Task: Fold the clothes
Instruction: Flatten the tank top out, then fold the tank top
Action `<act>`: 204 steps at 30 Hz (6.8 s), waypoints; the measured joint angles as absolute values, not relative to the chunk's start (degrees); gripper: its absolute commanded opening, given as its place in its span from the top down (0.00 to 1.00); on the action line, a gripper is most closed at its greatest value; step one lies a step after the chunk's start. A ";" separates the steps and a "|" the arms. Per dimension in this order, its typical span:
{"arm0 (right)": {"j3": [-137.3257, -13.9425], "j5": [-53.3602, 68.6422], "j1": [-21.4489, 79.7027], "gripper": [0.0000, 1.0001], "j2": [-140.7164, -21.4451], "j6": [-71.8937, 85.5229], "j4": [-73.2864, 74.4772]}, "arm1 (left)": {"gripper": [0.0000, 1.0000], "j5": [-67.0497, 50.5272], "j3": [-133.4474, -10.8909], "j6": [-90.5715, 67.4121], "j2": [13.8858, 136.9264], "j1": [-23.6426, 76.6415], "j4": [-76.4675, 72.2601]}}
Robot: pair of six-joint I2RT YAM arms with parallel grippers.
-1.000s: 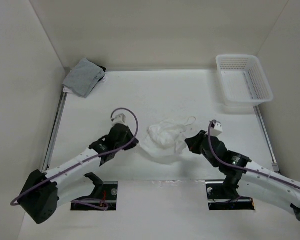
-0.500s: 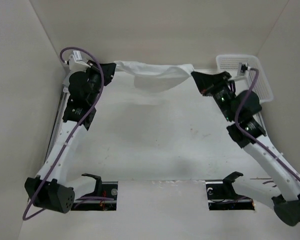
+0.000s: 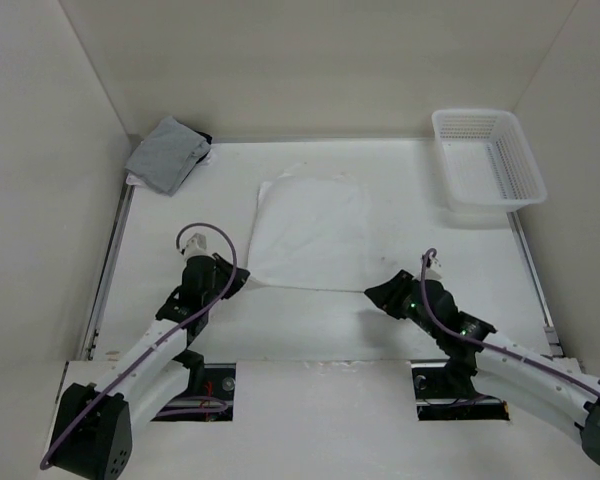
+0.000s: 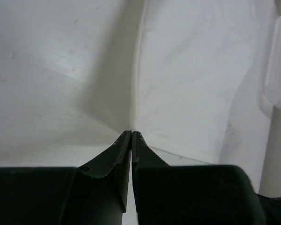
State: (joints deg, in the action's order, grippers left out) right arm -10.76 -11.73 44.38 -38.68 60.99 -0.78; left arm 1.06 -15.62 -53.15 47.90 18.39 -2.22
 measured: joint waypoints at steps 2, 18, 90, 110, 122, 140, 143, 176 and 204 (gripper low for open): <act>-10.90 -12.91 45.25 0.58 -37.89 61.60 -0.14 | 0.97 1.04 -11.92 -54.13 45.82 18.35 -1.72; -15.57 -18.04 43.88 0.53 -55.99 58.28 1.65 | 0.96 0.34 -10.13 -55.33 42.17 16.25 -3.29; -24.47 -16.67 42.37 0.97 -45.21 56.66 16.16 | 0.96 6.26 -25.43 -54.30 49.74 18.11 1.85; -57.28 -1.37 14.28 0.94 -88.33 44.40 -5.78 | 0.92 6.76 -68.69 -54.26 107.31 15.00 -20.10; -58.04 -0.80 11.79 0.54 -100.97 46.19 -9.93 | 0.69 6.90 -60.27 -54.46 110.08 12.36 -20.14; -27.14 -3.53 22.22 0.54 -84.01 51.13 -20.01 | 0.79 1.13 -36.93 -54.92 98.74 12.67 -28.97; -27.00 -3.40 22.22 0.54 -85.01 52.14 -22.37 | 0.88 1.13 -36.95 -55.16 99.63 12.67 -29.74; -25.78 -10.98 32.71 0.98 -34.89 49.76 -0.67 | 1.00 2.90 -31.40 -53.28 45.84 15.92 -11.75; -39.86 -3.64 26.76 0.97 -76.62 45.82 1.37 | 1.00 12.88 -33.21 -49.17 72.31 15.88 -2.44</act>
State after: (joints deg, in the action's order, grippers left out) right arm -39.86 -3.64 26.76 -76.62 45.82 1.37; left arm 12.88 -33.21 -49.17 72.31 15.88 -2.44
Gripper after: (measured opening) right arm 0.035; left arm 0.015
